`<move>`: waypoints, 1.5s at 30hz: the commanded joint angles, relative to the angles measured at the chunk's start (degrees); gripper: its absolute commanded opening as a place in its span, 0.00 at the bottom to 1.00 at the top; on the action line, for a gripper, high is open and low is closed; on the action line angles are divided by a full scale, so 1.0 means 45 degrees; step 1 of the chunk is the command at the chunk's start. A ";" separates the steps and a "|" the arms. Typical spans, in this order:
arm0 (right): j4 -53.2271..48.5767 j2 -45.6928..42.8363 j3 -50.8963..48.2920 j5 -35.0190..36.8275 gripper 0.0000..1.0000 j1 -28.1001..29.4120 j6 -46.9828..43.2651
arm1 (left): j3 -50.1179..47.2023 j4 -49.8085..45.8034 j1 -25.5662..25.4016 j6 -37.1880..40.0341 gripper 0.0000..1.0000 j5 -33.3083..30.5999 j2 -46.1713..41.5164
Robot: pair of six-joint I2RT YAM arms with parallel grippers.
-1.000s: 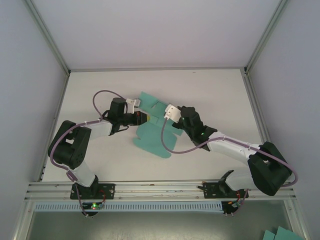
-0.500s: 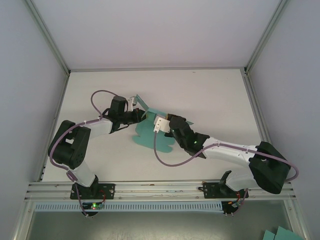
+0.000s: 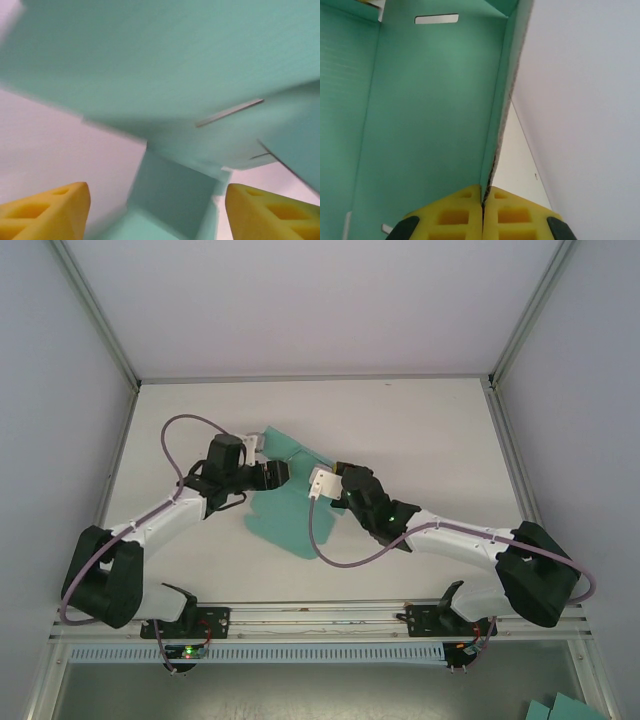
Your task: Assemble paper box
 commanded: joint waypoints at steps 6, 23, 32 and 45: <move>-0.0202 0.0398 0.0489 -0.0414 0.00 -0.0273 -0.1757 | -0.0128 -0.1886 0.0701 0.0768 0.96 -0.1595 -0.1222; 0.3150 0.2587 -0.0272 -0.0370 0.00 -0.0389 -0.6388 | 0.2967 -0.3447 0.2392 0.5220 0.97 0.0510 0.0790; 0.2667 0.2597 -0.0106 -0.0579 0.00 -0.0448 -0.6087 | 0.6389 -0.7768 0.2563 1.1045 0.70 0.2710 0.4501; 0.2056 0.2550 0.0159 -0.0365 0.00 -0.0666 -0.5532 | 0.7473 -0.9724 0.2524 1.2483 0.60 0.4839 0.5773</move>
